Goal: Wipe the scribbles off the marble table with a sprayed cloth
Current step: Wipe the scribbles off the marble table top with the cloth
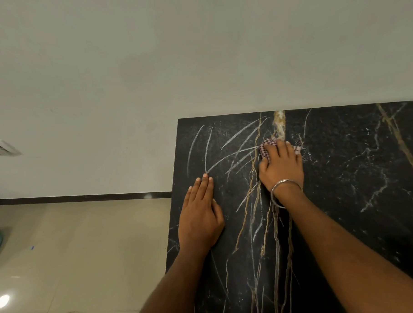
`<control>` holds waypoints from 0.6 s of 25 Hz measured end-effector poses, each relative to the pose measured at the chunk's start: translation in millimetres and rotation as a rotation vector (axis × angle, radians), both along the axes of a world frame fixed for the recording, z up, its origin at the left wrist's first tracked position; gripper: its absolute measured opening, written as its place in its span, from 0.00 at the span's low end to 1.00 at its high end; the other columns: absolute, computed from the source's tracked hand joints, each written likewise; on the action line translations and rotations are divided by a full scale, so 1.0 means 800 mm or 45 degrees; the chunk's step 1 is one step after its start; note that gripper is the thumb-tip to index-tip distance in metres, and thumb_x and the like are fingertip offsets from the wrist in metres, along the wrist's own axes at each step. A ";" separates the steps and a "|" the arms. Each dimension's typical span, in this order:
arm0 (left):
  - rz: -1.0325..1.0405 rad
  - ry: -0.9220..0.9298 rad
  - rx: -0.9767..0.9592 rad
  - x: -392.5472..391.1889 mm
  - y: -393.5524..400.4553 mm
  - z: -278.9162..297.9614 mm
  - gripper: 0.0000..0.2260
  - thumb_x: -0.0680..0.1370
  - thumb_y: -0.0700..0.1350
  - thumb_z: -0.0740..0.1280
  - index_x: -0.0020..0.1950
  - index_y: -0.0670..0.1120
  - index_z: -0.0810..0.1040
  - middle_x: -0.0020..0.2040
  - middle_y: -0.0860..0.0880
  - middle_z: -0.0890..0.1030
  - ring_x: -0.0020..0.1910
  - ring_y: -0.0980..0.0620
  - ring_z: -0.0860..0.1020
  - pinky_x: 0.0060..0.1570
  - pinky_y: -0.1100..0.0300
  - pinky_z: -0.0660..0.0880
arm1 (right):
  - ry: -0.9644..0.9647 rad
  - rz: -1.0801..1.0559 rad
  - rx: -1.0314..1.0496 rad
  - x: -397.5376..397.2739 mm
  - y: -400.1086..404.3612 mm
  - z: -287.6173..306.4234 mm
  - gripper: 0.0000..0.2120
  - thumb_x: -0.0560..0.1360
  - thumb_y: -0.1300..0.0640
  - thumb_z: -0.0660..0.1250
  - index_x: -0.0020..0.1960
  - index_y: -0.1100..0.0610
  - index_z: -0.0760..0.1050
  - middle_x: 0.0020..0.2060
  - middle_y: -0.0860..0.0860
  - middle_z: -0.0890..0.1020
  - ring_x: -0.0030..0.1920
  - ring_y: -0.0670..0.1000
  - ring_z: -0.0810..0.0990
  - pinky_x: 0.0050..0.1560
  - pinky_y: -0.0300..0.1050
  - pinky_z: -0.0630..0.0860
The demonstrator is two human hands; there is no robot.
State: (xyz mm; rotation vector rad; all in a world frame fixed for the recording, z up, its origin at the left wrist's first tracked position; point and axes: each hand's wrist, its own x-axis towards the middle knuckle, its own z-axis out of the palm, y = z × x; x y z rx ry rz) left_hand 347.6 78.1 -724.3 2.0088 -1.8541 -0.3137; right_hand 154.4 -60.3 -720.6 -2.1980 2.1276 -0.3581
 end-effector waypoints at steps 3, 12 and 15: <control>0.001 0.007 0.020 0.000 0.000 0.000 0.25 0.82 0.50 0.50 0.79 0.52 0.49 0.79 0.55 0.48 0.77 0.60 0.43 0.76 0.60 0.41 | -0.021 0.104 0.005 0.018 -0.001 -0.002 0.23 0.78 0.48 0.53 0.73 0.49 0.62 0.75 0.52 0.61 0.75 0.56 0.56 0.75 0.59 0.53; 0.013 -0.010 0.009 0.000 -0.002 -0.003 0.27 0.79 0.54 0.43 0.79 0.52 0.50 0.78 0.56 0.48 0.77 0.60 0.43 0.76 0.60 0.41 | 0.017 -0.091 -0.018 -0.070 -0.034 -0.001 0.23 0.79 0.49 0.53 0.73 0.51 0.62 0.75 0.55 0.62 0.75 0.57 0.56 0.74 0.61 0.54; 0.003 -0.021 0.034 0.000 -0.002 -0.002 0.29 0.78 0.56 0.40 0.79 0.52 0.48 0.78 0.57 0.46 0.76 0.60 0.42 0.75 0.61 0.39 | 0.008 -0.091 0.000 -0.036 -0.034 0.002 0.25 0.78 0.48 0.52 0.74 0.51 0.60 0.75 0.54 0.60 0.76 0.57 0.55 0.75 0.60 0.52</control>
